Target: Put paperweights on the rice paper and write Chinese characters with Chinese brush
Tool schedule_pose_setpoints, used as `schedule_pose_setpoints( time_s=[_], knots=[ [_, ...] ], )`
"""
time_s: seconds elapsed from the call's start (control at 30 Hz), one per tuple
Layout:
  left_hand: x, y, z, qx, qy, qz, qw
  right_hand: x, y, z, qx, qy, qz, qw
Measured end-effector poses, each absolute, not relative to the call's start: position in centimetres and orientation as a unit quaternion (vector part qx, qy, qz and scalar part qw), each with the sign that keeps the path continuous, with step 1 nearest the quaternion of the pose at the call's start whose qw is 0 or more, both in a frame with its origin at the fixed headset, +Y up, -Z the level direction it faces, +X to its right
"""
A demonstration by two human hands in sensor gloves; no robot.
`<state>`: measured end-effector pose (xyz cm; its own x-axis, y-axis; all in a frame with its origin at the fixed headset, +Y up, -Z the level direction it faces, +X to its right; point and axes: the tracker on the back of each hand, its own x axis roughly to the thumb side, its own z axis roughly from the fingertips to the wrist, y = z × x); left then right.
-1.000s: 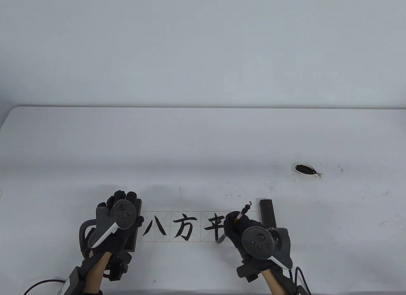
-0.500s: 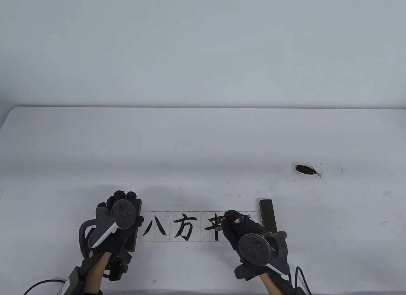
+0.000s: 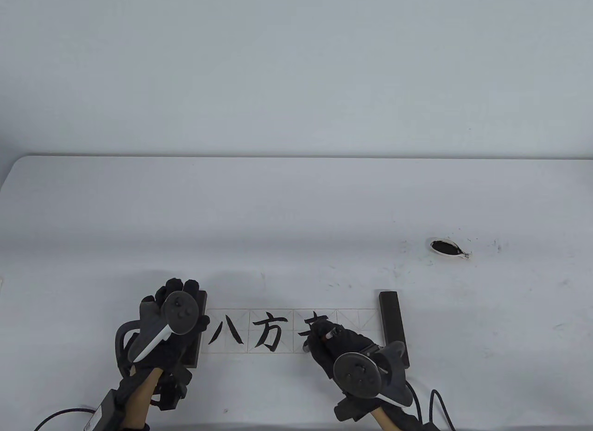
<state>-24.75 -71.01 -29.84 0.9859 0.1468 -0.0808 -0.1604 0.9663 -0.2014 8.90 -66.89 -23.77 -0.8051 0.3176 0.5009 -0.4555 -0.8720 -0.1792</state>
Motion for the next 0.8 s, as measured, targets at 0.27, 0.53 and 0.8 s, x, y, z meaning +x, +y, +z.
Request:
schedule_pose_setpoints(
  time_s=[0.27,0.53,0.8],
  knots=[
    [-24.8,-71.0,-29.9,-0.104,0.033,0.078,0.991,11.6,-66.3,-24.6,0.185,-0.174,0.932,0.257],
    [-24.8,-71.0,-29.9,-0.105,0.032,0.077,0.991,11.6,-66.8,-25.1,0.179,-0.142,0.946,0.232],
    [-24.7,-71.1,-29.9,-0.107,0.031,0.076,0.991,12.0,-66.6,-25.3,0.164,-0.113,0.958,0.205]
  ],
)
